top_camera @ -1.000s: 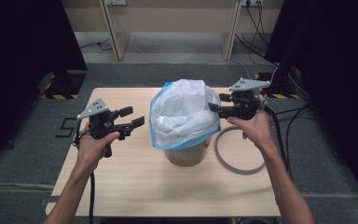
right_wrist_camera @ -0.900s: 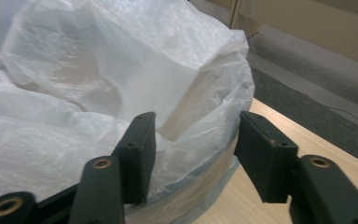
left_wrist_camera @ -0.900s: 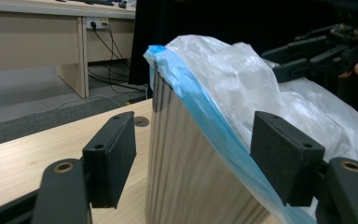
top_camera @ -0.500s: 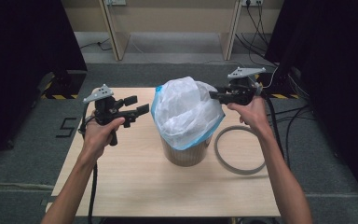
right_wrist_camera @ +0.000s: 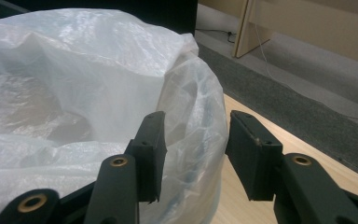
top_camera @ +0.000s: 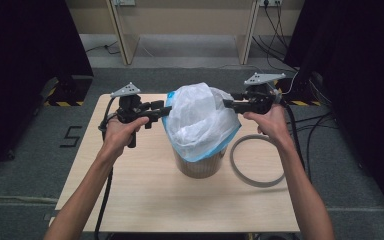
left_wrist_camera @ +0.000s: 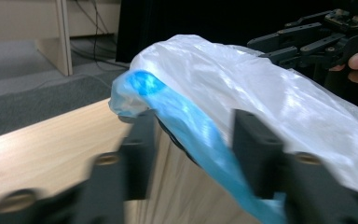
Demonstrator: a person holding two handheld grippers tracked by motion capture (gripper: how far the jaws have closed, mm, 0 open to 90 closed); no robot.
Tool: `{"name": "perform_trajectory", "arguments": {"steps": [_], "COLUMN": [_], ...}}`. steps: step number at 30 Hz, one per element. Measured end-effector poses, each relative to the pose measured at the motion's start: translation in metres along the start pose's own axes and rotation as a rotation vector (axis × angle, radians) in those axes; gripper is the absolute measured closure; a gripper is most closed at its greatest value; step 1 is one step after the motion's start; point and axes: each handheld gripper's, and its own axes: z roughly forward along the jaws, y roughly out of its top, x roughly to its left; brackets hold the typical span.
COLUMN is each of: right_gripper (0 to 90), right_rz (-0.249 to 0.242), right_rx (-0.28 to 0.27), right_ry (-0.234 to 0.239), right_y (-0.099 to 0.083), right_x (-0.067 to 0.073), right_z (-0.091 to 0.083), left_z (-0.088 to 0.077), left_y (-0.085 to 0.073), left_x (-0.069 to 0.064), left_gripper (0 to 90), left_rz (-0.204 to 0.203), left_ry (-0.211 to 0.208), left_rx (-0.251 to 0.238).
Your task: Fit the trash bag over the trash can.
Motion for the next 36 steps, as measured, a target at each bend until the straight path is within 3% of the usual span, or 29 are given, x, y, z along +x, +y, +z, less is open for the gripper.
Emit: {"name": "perform_trajectory", "arguments": {"steps": [3, 5, 9, 14, 16, 18, 22, 26, 28, 30, 33, 36], "right_gripper": [48.8, 46.2, 43.9, 39.9, 39.8, 39.8, 40.6, 51.2, 58.5, 73.4, 86.5, 90.0], "right_rz": [0.010, 0.012, 0.017, 0.026, 0.029, 0.037, 0.073, 0.089, 0.087, 0.079, 0.056, 0.029], "right_rx": [-0.014, -0.031, -0.048, -0.046, -0.045, -0.044, -0.029, -0.022, -0.033, -0.049, -0.067, -0.069], "right_ry": [-0.007, -0.014, -0.017, -0.017, -0.015, -0.015, 0.025, 0.053, 0.037, 0.019, 0.026, 0.026], "right_y": [-0.002, -0.004, -0.011, -0.021, -0.023, -0.024, -0.025, -0.026, -0.026, -0.025, -0.025, -0.026], "right_x": [0.001, 0.004, 0.013, 0.023, 0.026, 0.026, 0.023, 0.021, 0.021, 0.020, 0.019, 0.020], "right_z": [-0.006, -0.013, -0.029, -0.039, -0.041, -0.041, -0.035, -0.028, -0.030, -0.034, -0.043, -0.050], "left_z": [-0.010, -0.017, -0.026, -0.023, -0.020, -0.018, -0.020, -0.025, -0.027, -0.030, -0.033, -0.035], "left_y": [-0.007, -0.014, -0.034, -0.061, -0.071, -0.075, -0.074, -0.073, -0.073, -0.073, -0.072, -0.072], "left_x": [0.005, 0.007, 0.008, 0.006, 0.007, 0.006, -0.002, -0.011, -0.014, -0.017, -0.021, -0.025], "left_gripper": [82.0, 86.8, 88.5, 88.4, 88.3, 87.9, 86.8, 85.9, 85.9, 86.0, 86.5, 87.7], "left_rz": [-0.019, -0.011, 0.003, 0.041, 0.025, 0.024, 0.063, 0.099, 0.107, 0.118, 0.127, 0.144], "left_ry": [-0.030, -0.028, -0.025, 0.013, 0.007, 0.001, 0.009, 0.012, 0.015, 0.018, 0.011, 0.003], "left_rx": [-0.052, -0.059, -0.055, -0.019, -0.020, -0.023, -0.038, -0.053, -0.060, -0.068, -0.077, -0.080]}}
